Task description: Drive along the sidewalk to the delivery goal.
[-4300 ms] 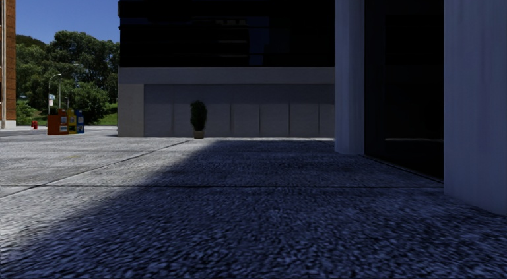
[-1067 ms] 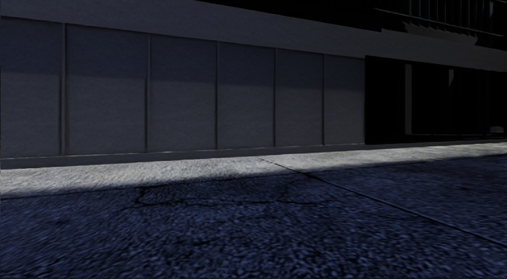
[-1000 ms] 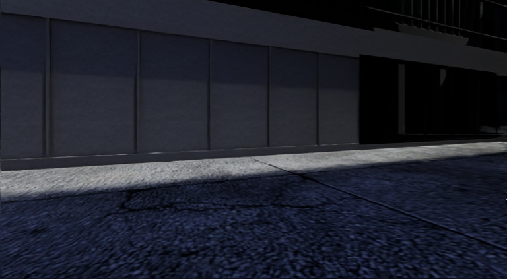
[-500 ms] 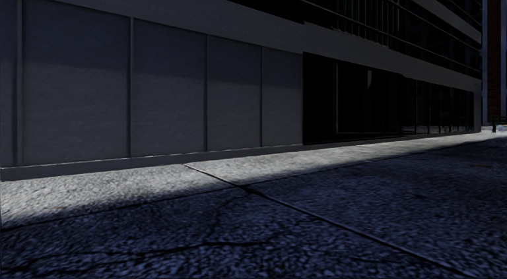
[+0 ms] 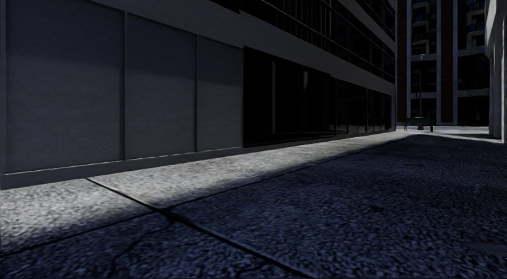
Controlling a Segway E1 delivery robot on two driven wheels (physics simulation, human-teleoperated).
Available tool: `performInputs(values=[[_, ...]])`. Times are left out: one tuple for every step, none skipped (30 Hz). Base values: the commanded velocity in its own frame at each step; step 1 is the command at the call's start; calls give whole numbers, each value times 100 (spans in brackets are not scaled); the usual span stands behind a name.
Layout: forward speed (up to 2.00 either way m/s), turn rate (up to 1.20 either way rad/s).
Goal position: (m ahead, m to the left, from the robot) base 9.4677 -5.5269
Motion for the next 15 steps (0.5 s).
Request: performInputs(values=[[136, -58], [136, -58], [136, -58], [136, -58], [136, -58], [136, -58], [136, -58], [136, -58], [136, -58], [136, -58], [136, -58], [136, -58], [136, -58], [136, -58], [136, -58]])
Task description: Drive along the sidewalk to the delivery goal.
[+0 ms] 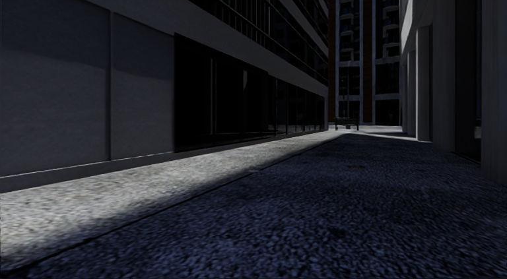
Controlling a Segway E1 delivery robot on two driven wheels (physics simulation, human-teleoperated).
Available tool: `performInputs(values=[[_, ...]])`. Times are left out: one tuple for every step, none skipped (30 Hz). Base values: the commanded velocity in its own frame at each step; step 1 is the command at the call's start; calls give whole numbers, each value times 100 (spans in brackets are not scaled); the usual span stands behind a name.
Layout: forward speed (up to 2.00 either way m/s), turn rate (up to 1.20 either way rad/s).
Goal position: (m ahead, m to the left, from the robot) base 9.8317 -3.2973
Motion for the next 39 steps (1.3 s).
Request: performInputs(values=[[136, -58], [136, -58], [136, -58], [136, -58], [136, -57], [136, -57], [136, -50], [152, -41], [200, -36], [200, -35], [200, -35], [200, -35], [200, -35], [200, -35], [200, -35], [200, -35], [200, -35], [200, -35], [200, -35], [200, -35], [200, -35], [200, -35], [200, -35], [200, -35], [200, -35], [200, -41], [200, -46], [200, -47], [200, -48], [200, -48], [200, -48], [200, -48], [200, -48], [200, -48], [200, -48], [200, -48], [200, -48], [200, -48], [200, -48]])
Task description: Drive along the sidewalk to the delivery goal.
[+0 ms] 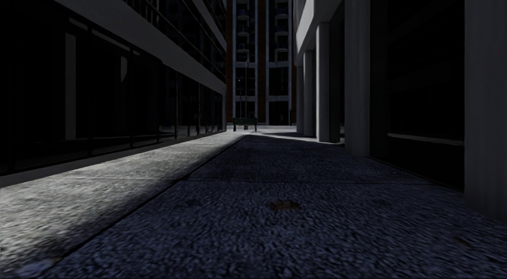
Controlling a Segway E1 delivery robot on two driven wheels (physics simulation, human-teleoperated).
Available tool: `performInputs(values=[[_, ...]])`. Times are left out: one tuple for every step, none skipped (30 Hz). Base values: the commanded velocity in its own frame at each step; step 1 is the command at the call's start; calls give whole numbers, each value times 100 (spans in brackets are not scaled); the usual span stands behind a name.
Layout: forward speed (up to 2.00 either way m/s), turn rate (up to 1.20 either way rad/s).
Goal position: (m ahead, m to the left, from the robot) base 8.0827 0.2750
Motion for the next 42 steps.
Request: performInputs(values=[[200, -48], [200, -48], [200, -48], [200, -48], [200, -48], [200, -48], [200, -33], [200, -33], [200, 0], [200, 0], [200, 0], [200, 0], [200, 0], [200, 0], [200, 0], [200, 0], [200, 0], [200, 0], [200, 0], [200, 0], [200, 0], [200, 0], [200, 0], [200, 0], [200, 0], [200, 0], [200, 0], [200, 0], [200, 0], [200, 0], [200, 0], [200, 0], [200, 0], [200, 3], [200, 3], [200, 21], [200, 36], [200, 40], [200, 41], [200, 41], [200, 42], [200, 42]])
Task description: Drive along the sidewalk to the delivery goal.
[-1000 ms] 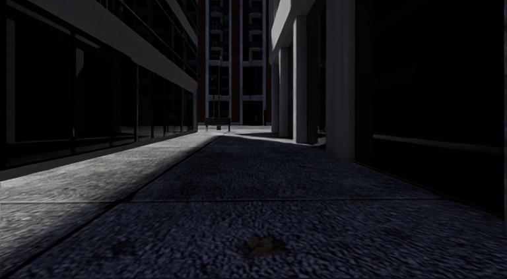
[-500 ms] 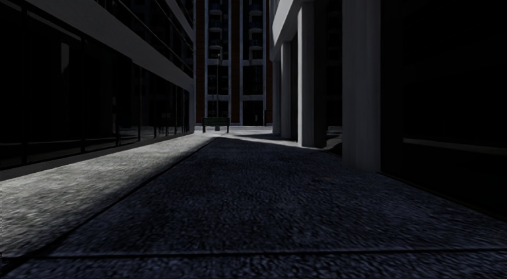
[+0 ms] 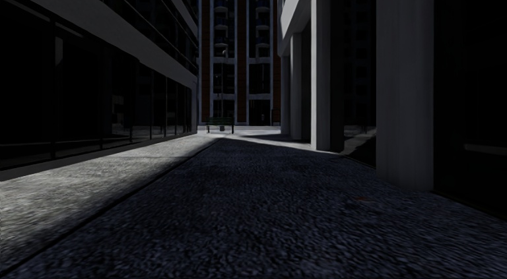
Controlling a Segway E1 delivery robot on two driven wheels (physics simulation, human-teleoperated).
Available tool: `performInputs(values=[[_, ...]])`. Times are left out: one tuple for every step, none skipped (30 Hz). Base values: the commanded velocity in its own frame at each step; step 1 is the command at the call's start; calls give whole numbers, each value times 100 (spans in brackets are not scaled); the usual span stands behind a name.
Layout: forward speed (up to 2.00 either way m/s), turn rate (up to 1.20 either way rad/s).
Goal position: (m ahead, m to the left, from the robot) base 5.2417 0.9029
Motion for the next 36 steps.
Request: performInputs(values=[[200, 42], [200, 42], [200, 42], [200, 42], [200, 42], [200, 42], [200, 42], [200, 42], [200, 42], [200, 42], [200, 42], [200, 36], [200, 0], [200, 0], [200, 0], [200, 0], [200, 0], [200, 0], [200, 0], [200, 0], [200, 0], [200, 0], [200, 0], [200, 0], [200, 0], [200, 0], [200, 0], [200, 0], [200, 0], [200, 0], [200, 0], [200, 0], [200, 0], [200, 0], [200, 0], [200, 0]])
